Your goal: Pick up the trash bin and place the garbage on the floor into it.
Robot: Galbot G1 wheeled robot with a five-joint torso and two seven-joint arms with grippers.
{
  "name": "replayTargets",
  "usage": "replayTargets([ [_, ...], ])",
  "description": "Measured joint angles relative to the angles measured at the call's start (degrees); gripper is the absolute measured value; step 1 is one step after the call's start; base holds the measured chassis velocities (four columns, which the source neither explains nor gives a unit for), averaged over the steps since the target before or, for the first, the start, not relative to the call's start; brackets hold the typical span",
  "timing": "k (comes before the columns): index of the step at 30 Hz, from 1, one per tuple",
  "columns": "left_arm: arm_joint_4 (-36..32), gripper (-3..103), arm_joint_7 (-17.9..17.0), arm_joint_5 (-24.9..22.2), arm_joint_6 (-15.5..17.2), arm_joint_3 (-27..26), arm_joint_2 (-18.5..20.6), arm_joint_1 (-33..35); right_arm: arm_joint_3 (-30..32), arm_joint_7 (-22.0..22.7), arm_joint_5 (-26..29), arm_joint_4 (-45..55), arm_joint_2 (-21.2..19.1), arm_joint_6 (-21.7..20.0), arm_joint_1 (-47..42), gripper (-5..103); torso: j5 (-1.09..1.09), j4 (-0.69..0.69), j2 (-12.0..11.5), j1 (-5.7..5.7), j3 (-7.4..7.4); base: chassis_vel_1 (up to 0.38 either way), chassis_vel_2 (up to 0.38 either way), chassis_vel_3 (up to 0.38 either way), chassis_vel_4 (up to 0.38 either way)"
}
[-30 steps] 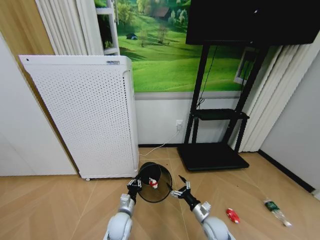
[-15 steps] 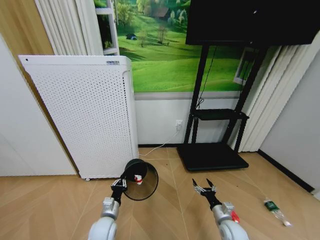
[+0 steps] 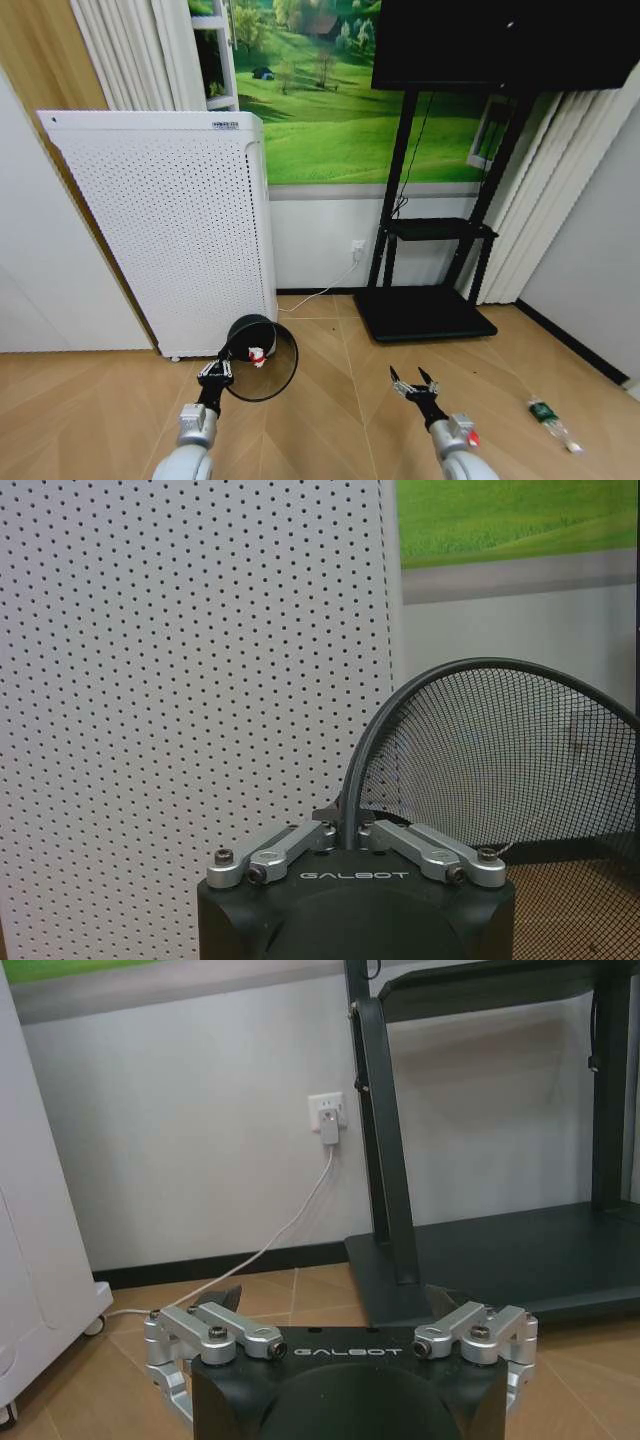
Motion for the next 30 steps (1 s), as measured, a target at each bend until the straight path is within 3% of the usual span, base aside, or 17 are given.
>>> replayTargets([
  [17, 1.04, 2, -0.10, -0.70, 0.33, 1.07, -0.24, -0.98, -2.77, -0.98, 0.01, -3.79, -2.46, 0.24, 2.69, 100, -0.01, 0.00, 0.00, 0.00, 0.01, -0.161, -0.157, 0.153, 0.165],
  [30, 2.03, 2, -0.02, -0.65, 0.44, 0.89, -0.23, -1.75, -4.24, 0.21, -1.58, -8.50, -4.35, 1.32, 4.99, 100, 0.03, -0.01, 0.00, 0.01, 0.01, -0.310, -0.290, 0.291, 0.279],
])
